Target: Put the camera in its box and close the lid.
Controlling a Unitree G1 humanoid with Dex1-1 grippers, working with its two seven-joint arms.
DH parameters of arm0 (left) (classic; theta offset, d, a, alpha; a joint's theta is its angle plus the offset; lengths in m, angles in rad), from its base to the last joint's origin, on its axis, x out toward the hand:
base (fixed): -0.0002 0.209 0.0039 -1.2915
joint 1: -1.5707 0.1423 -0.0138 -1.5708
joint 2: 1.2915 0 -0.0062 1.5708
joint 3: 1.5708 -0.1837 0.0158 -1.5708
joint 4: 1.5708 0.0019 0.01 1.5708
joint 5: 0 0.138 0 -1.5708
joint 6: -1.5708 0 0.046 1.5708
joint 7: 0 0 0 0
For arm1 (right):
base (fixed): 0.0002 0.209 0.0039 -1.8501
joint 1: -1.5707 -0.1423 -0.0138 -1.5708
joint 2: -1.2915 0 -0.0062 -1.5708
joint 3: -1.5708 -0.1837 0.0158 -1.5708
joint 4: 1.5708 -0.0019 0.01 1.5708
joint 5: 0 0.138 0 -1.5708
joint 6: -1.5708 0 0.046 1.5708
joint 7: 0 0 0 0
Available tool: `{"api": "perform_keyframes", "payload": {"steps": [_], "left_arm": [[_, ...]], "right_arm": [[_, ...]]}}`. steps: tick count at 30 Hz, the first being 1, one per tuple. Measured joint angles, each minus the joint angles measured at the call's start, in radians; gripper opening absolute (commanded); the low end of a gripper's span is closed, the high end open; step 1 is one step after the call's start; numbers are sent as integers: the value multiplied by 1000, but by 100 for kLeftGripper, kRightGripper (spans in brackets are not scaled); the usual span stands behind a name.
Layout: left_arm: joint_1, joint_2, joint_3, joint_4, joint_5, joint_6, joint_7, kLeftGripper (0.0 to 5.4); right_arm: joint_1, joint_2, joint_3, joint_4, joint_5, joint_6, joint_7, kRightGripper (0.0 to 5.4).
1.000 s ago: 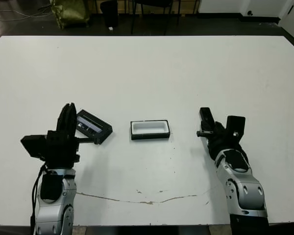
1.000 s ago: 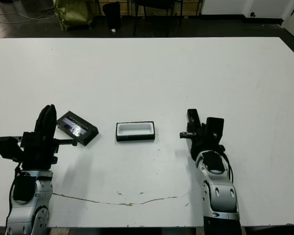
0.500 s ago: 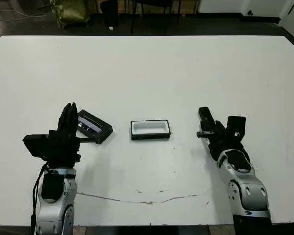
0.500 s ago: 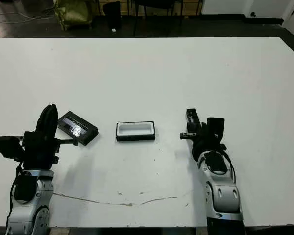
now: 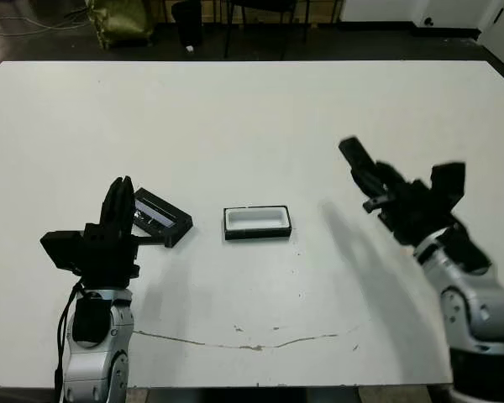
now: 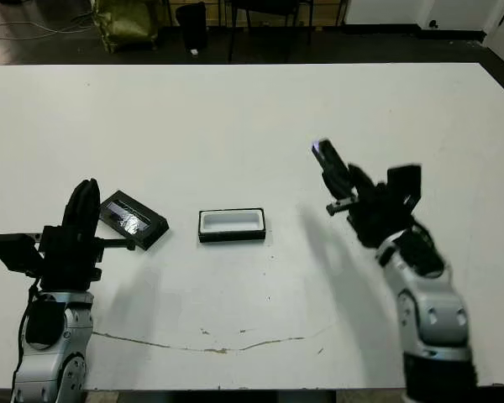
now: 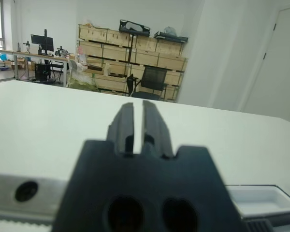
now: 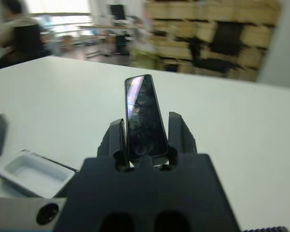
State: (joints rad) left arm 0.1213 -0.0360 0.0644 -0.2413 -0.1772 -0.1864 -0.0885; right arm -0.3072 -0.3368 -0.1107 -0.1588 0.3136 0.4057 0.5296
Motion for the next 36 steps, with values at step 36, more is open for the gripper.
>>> {"api": "perform_keyframes", "payload": {"steps": [36], "left_arm": [[28,-14,-13,-6,9,-9,10,0]], "right_arm": [[-541,-48,529,568,-267,-168,722,36]]}}
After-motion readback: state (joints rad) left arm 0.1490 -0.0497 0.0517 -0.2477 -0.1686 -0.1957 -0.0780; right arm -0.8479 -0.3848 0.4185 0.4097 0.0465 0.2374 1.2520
